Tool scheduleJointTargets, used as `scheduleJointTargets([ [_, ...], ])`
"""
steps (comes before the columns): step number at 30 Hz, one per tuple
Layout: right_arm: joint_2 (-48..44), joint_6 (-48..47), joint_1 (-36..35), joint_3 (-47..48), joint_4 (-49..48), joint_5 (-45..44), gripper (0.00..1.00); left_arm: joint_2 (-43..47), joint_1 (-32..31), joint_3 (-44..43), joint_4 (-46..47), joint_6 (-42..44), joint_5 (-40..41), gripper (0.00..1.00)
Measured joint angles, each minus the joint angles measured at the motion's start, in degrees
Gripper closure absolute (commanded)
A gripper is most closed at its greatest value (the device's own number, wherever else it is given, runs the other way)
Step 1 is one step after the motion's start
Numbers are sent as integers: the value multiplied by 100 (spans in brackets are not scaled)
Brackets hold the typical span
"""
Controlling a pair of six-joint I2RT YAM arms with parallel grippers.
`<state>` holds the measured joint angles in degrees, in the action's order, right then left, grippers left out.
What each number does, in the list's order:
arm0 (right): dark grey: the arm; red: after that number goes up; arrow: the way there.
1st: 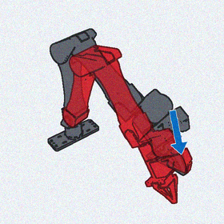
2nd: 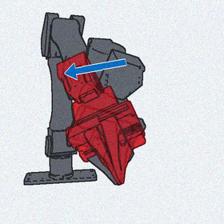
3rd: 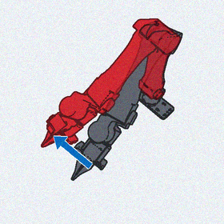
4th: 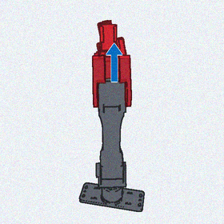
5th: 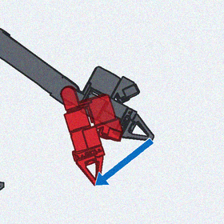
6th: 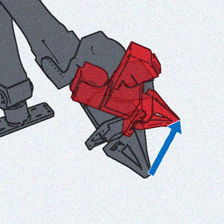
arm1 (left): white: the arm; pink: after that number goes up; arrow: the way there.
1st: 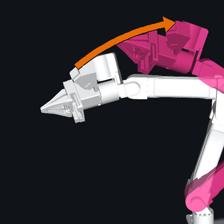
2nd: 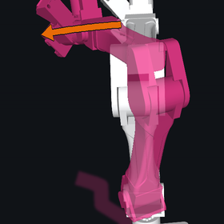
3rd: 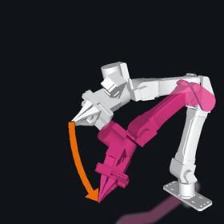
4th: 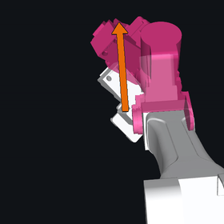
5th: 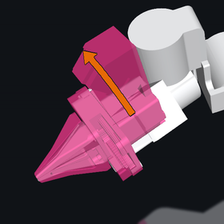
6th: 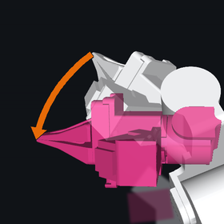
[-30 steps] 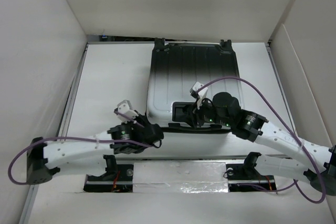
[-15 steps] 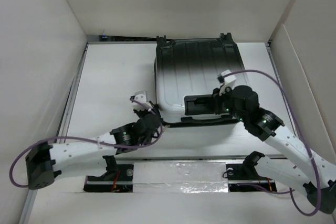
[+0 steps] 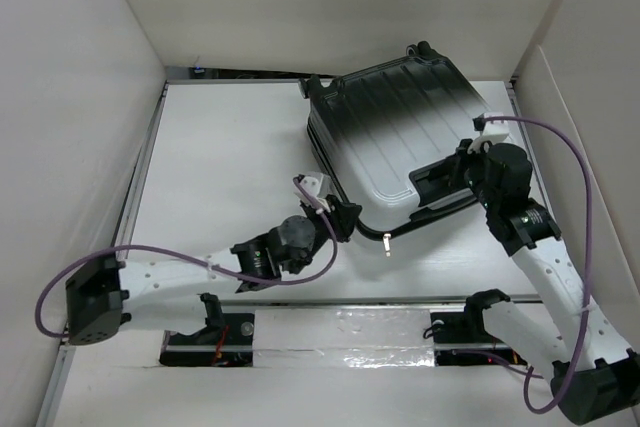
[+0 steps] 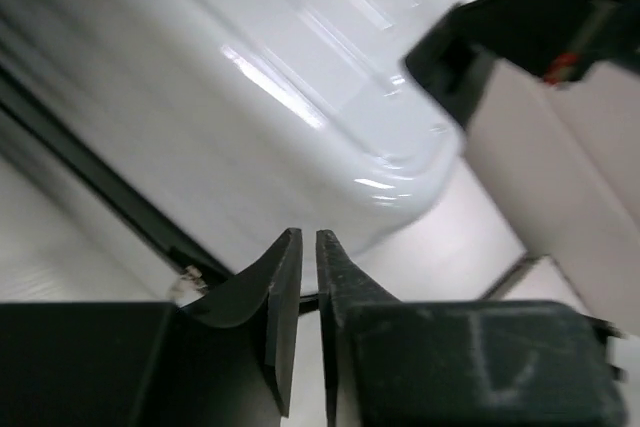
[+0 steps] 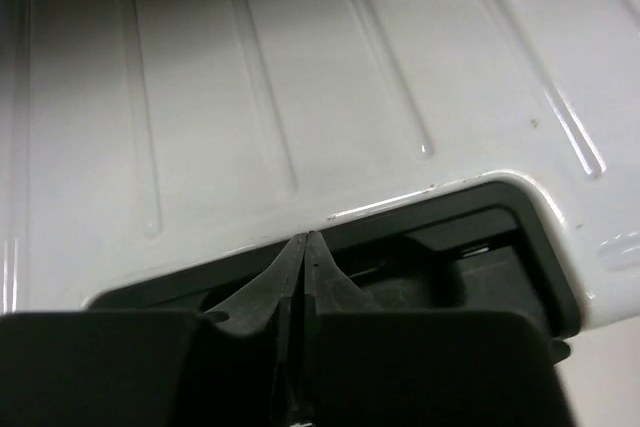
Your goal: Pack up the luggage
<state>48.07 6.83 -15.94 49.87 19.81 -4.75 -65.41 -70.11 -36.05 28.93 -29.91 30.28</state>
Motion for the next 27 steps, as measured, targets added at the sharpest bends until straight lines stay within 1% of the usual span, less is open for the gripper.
scheduleJointTargets([
  [2, 7, -15, 72, -9, -116, 168, 100, 348, -142, 2, 11, 7, -76, 100],
  [4, 17, -85, 90, -9, -138, 334, 100, 472, -385, 2, 26, -13, -140, 100],
  [6, 48, -144, 87, -13, -144, 461, 98, 267, -640, 2, 55, -129, -286, 90],
  [7, 61, -164, 90, -26, -142, 518, 96, 72, -737, 2, 98, -201, -393, 75],
  [10, -13, -225, 87, -85, -177, 608, 86, -632, -839, 50, 179, -391, -780, 57],
  [11, -59, -256, 87, -94, -146, 625, 83, -831, -839, 87, 173, -444, -874, 49],
  [13, -149, -323, 72, -94, -92, 664, 81, -1167, -839, 101, 179, -533, -1038, 44],
  [14, -190, -365, 37, -94, -68, 671, 78, -1292, -839, 98, 205, -562, -1084, 42],
  [17, -269, -435, -131, -94, 17, 706, 77, -1569, -839, 87, 315, -623, -1141, 40],
  [22, -304, -468, -566, -96, 186, 713, 76, -1985, -839, -136, 466, -671, -981, 41],
  [24, -304, -468, -769, -98, 245, 708, 76, -2116, -839, -225, 527, -688, -846, 47],
  [25, -306, -468, -879, -109, 254, 678, 76, -2188, -839, -262, 579, -702, -756, 54],
  [27, -310, -466, -1056, -118, 254, 588, 76, -2299, -839, -299, 686, -730, -599, 59],
])
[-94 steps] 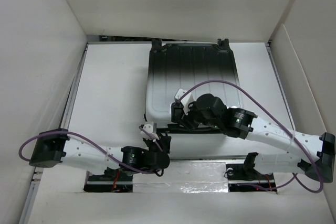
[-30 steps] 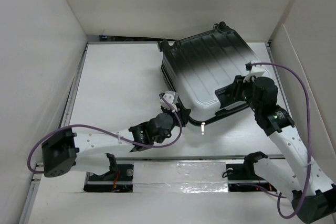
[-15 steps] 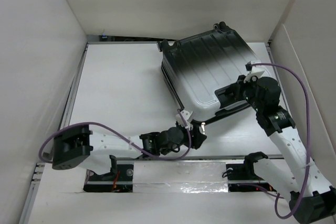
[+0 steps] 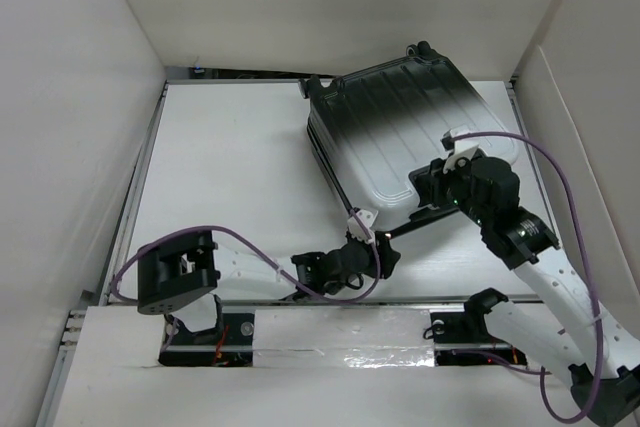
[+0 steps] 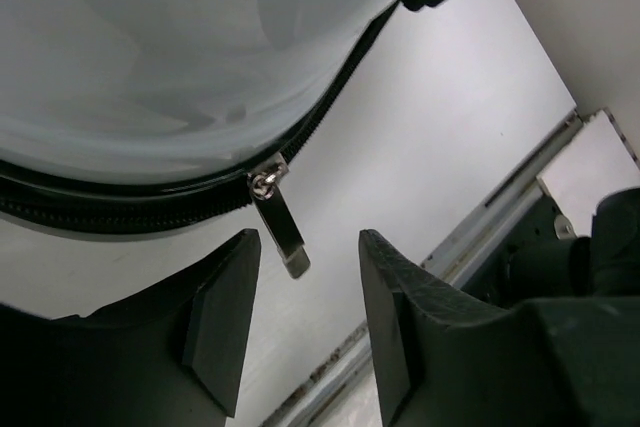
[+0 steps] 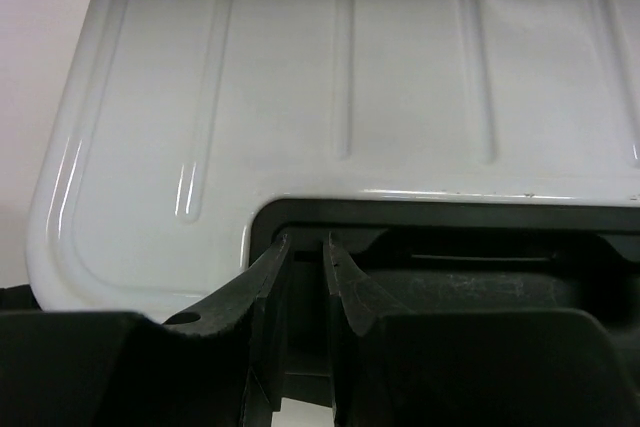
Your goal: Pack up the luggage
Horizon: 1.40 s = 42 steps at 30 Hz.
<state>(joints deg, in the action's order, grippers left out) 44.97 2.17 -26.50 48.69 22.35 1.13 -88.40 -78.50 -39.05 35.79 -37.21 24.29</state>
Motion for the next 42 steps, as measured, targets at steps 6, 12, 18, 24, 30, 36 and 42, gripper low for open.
scheduleJointTargets([
  [6, -142, 66, -516, -138, 24, -529, 82, -302, -22, -35, 221, -116, 592, 99],
  [12, -131, 190, -857, -221, -39, -1108, 63, -468, -142, -149, 293, -122, 1005, 100],
  [18, -63, 586, -885, -306, -227, -1473, 72, 133, -378, 188, -74, -232, 1281, 100],
  [24, -136, 990, -374, -595, -649, -990, 78, 955, -417, 448, -743, -531, 1550, 100],
  [30, -216, 1034, 101, -804, -811, -1027, 78, 1517, -400, 739, -1357, -968, 1646, 100],
  [36, -216, 1051, 308, -804, -820, -1034, 78, 2013, -398, 866, -2065, -1576, 1790, 100],
  [42, -267, 1099, 505, -835, -824, -1005, 79, 2299, -400, 850, -2850, -2625, 2041, 100],
])
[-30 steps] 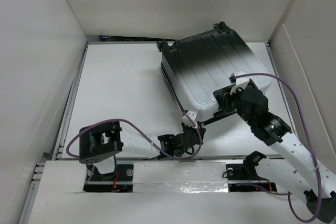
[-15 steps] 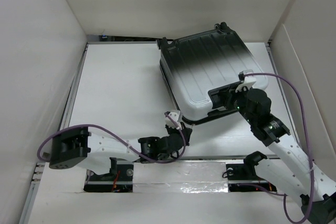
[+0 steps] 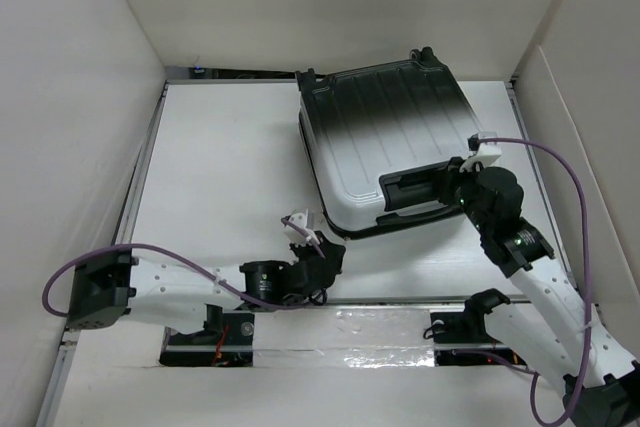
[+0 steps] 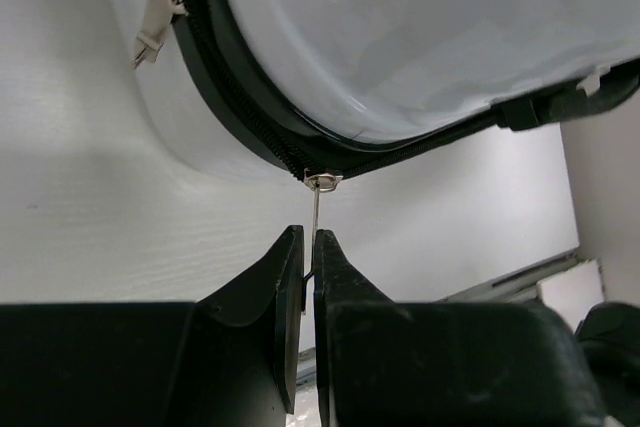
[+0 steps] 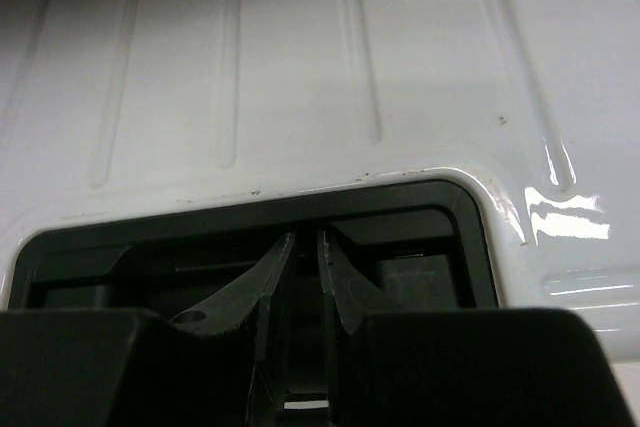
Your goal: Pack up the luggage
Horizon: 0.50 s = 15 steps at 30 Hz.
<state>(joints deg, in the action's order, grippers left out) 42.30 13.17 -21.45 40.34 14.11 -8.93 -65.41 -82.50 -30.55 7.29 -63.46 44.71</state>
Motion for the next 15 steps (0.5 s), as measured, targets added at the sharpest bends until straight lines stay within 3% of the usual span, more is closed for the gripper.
scheduleJointTargets([
  [6, 9, 142, 0, -9, -33, 400, 80, 389, -4, -76, -876, -901, 299, 100],
  [10, -417, 162, -190, -26, 131, 424, 75, 713, -20, 214, -673, -527, 382, 100],
  [15, -1329, 212, -649, 160, 758, 345, 67, 264, -66, 153, -568, 74, 503, 100],
])
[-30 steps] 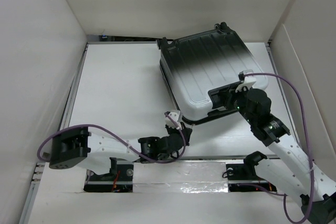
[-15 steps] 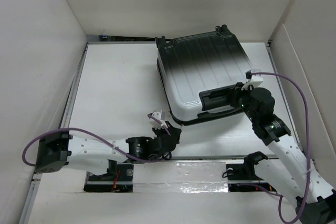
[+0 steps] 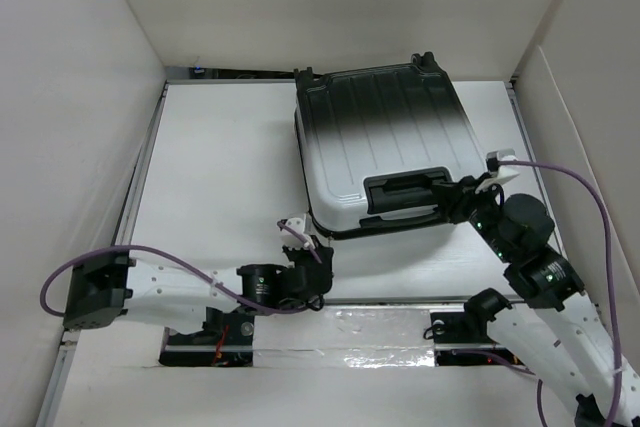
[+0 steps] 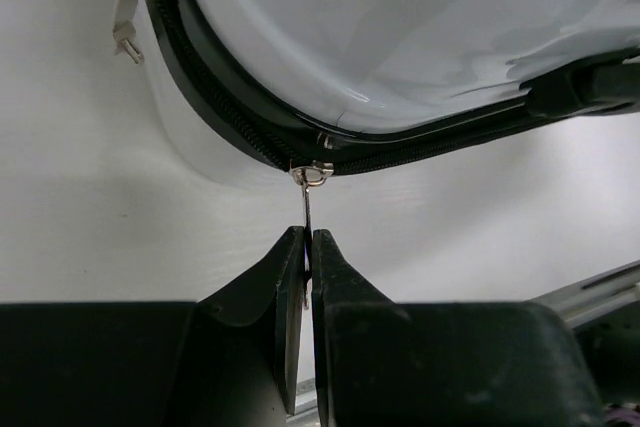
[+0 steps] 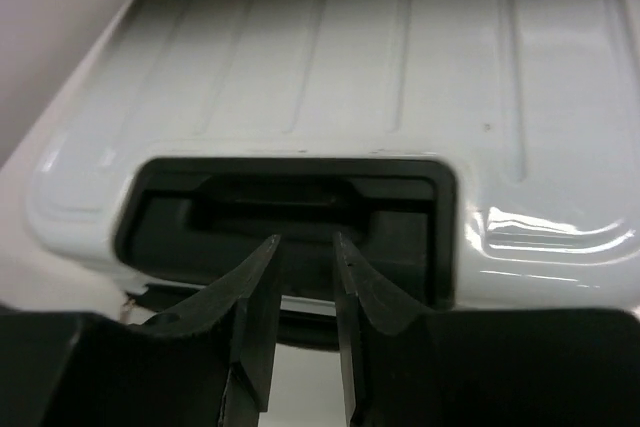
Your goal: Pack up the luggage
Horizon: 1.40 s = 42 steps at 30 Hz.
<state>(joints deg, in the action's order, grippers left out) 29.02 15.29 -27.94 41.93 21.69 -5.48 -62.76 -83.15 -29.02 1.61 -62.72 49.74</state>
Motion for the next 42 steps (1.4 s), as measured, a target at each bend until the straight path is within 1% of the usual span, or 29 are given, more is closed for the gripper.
scheduleJointTargets([
  [2, -48, 92, -203, 90, 83, 131, 66, -162, 35, -20, 175, 256, -26, 100],
  [5, -105, 334, -507, -166, 238, 278, 64, -289, 372, 20, 758, 903, -330, 100],
  [9, -361, 695, -785, -680, 852, 310, 66, -479, 1008, 166, 1478, 1606, -1119, 100],
  [11, -378, 789, -833, -719, 1110, 286, 63, -654, 1228, 166, 1770, 1891, -1338, 100],
  [14, -313, 933, -852, -728, 1189, 212, 44, -973, 1534, 122, 2326, 2227, -1609, 100],
  [15, -267, 990, -852, -743, 1174, 140, 30, -1099, 1611, 72, 2461, 2323, -1659, 100],
  [17, -188, 1054, -837, -826, 1108, -17, 21, -1357, 1722, -70, 2675, 2505, -1751, 100],
  [18, -151, 1099, -807, -866, 1091, -81, 14, -1491, 1768, -155, 2756, 2590, -1803, 100],
  [19, -116, 1154, -754, -896, 1058, -166, 13, -1617, 1799, -256, 2822, 2669, -1856, 100],
  [20, -98, 1169, -695, -922, 999, -249, 13, -1733, 1821, -343, 2874, 2734, -1919, 100],
  [21, -72, 1198, -614, -951, 876, -348, 16, -1864, 1838, -457, 2914, 2800, -1991, 100],
  [23, 33, 1244, -358, -1021, 503, -424, 19, -2122, 1851, -675, 3014, 2916, -2153, 100],
  [27, 393, 1414, 188, -1259, -481, -293, 33, -2387, 1773, -831, 3274, 3040, -2350, 100],
  [31, 308, 1698, 525, -1797, -1333, -151, 42, -2391, 1735, -811, 3460, 3051, -2435, 100],
  [35, 203, 2076, 1016, -2173, -1952, 44, 43, -2391, 1738, -710, 3650, 3047, -2476, 100],
  [36, 212, 2155, 1187, -2249, -2127, 205, 40, -2391, 1738, -706, 3670, 3047, -2481, 100],
  [38, 232, 2280, 1495, -2426, -2516, 658, 39, -2391, 1738, -706, 3692, 3051, -2487, 100],
  [40, 251, 2406, 1779, -2616, -2892, 1145, 40, -2391, 1740, -706, 3696, 3064, -2492, 100],
  [42, 262, 2514, 2022, -2765, -3239, 1563, 45, -2391, 1738, -706, 3707, 3082, -2492, 100],
])
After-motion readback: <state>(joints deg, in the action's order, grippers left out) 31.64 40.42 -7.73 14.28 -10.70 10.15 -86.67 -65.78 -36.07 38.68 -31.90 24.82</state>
